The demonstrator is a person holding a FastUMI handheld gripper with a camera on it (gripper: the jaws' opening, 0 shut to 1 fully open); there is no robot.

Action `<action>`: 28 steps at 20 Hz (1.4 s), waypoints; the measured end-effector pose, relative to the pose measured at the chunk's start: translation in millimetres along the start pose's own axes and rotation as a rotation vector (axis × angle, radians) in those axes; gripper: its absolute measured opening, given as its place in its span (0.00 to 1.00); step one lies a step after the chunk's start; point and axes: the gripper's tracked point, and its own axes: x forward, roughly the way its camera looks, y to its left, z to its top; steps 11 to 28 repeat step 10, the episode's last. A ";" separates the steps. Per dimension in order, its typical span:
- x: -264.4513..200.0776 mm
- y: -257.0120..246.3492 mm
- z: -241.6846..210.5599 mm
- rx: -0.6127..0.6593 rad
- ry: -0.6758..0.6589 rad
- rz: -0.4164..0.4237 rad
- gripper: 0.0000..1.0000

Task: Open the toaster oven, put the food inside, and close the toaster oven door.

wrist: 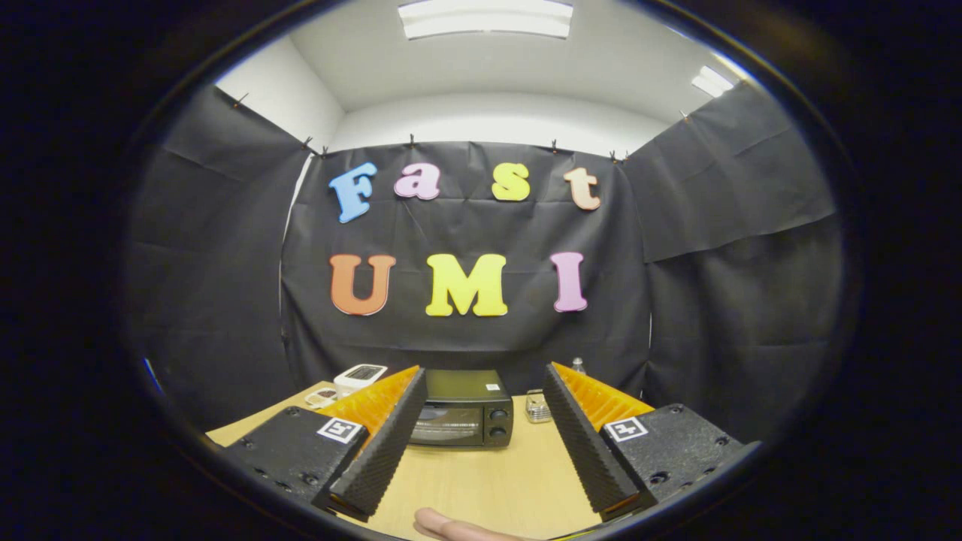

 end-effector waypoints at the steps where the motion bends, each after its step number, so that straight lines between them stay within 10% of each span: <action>1: 1.7 -0.3 0.0 0.002 0.002 0.004 1.00; 28: 14.7 -4.3 -15.8 0.010 0.036 0.006 1.00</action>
